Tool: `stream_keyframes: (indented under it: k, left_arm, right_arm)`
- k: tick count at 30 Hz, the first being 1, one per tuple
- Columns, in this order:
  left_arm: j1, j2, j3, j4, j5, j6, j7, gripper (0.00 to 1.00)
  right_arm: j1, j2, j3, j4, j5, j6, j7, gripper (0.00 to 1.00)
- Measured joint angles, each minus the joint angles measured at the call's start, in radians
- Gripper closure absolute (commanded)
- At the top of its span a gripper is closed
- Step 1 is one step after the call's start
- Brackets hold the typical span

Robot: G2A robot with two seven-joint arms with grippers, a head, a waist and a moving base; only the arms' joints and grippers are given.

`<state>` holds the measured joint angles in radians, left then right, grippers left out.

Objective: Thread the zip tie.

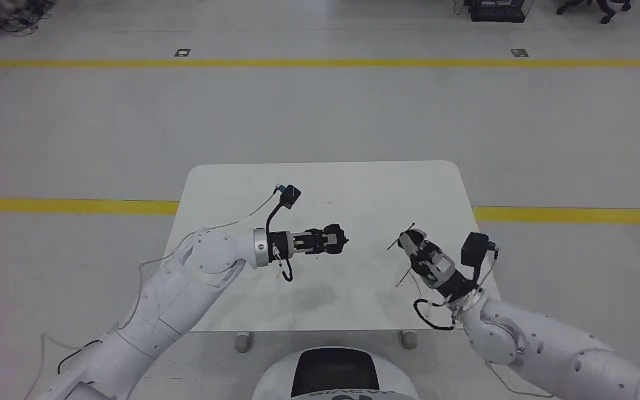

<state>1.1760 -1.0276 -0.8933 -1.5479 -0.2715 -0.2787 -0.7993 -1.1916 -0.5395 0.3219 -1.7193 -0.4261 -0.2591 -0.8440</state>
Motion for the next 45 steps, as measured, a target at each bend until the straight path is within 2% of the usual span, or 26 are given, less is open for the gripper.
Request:
stream_keyframes:
  k: [6,14,18,29,31,33,38,41,45]
  left_arm:
    - [0.0,0.0,0.0,0.0,0.0,0.0,0.0,1.0]
    - [0.0,0.0,0.0,0.0,0.0,0.0,0.0,1.0]
    - [0.0,0.0,0.0,0.0,0.0,0.0,0.0,1.0]
    - [0.001,0.0,0.0,0.0,0.001,0.002,0.002,1.0]
    - [0.005,-0.001,0.001,-0.003,0.013,0.022,0.031,1.0]
    - [0.01,-0.001,0.001,-0.014,0.042,0.059,0.077,1.0]
    - [0.043,-0.001,0.009,-0.097,0.109,0.171,0.189,1.0]
    - [0.056,-0.002,0.014,-0.125,0.148,0.225,0.245,1.0]
    - [0.065,-0.004,0.015,-0.143,0.154,0.247,0.271,1.0]
  right_arm:
    - [-0.054,-0.039,0.024,0.025,-0.038,0.017,-0.131,1.0]
    - [-0.089,-0.095,0.061,0.04,-0.093,0.081,-0.181,1.0]
    - [-0.099,-0.123,0.073,0.045,-0.14,0.087,-0.193,1.0]
    - [-0.102,-0.127,0.075,0.045,-0.149,0.079,-0.196,1.0]
    - [-0.102,-0.127,0.075,0.045,-0.149,0.079,-0.196,1.0]
    - [-0.102,-0.127,0.075,0.045,-0.149,0.079,-0.196,1.0]
    - [-0.102,-0.127,0.075,0.045,-0.149,0.079,-0.196,1.0]
    - [-0.102,-0.127,0.075,0.045,-0.149,0.079,-0.196,1.0]
    - [-0.102,-0.127,0.075,0.045,-0.149,0.079,-0.196,1.0]
